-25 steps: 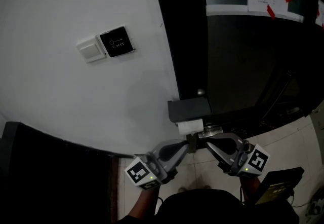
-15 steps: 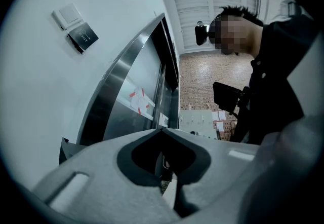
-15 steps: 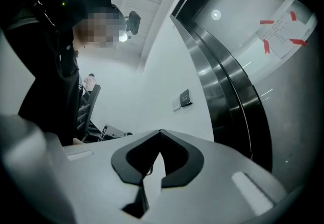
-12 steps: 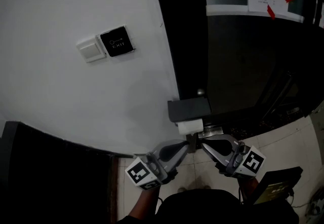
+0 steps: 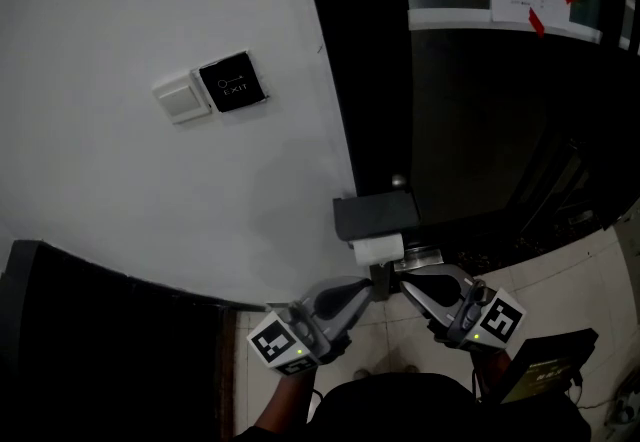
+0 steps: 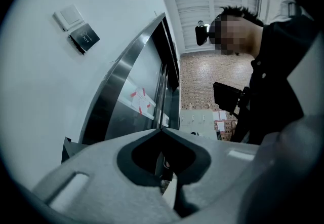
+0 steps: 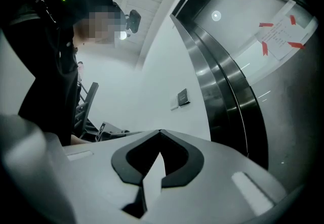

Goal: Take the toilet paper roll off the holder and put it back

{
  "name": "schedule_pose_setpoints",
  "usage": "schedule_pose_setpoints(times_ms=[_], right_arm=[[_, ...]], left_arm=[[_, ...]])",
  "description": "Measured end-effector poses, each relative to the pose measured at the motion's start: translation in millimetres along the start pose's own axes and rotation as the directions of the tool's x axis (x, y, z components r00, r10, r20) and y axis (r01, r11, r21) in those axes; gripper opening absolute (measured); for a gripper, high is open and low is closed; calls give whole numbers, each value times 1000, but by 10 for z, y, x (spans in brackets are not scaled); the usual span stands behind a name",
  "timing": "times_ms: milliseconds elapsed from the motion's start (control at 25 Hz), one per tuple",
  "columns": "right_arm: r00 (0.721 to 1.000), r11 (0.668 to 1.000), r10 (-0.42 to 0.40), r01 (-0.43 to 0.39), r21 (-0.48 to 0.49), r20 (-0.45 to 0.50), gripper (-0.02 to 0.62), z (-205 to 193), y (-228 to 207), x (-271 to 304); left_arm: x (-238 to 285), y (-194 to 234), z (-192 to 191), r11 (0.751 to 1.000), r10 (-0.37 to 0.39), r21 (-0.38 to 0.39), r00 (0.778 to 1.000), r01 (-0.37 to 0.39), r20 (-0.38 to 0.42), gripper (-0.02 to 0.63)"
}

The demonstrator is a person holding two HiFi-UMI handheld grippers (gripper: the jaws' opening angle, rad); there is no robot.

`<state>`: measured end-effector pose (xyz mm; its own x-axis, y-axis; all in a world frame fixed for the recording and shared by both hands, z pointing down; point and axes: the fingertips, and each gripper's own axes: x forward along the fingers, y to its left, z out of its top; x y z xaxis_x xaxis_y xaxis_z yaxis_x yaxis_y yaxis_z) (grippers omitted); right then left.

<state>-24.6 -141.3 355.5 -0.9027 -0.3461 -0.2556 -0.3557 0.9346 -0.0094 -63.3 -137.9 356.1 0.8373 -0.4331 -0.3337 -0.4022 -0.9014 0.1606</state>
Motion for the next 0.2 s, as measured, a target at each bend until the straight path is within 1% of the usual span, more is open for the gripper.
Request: schedule_pose_setpoints(times_ms=[200], right_arm=[[1000,1000,2,-2,5,-3,0,-17,22,10]], left_arm=[[-41,8,-7,1000,5,12,1000,-5,-9,-3]])
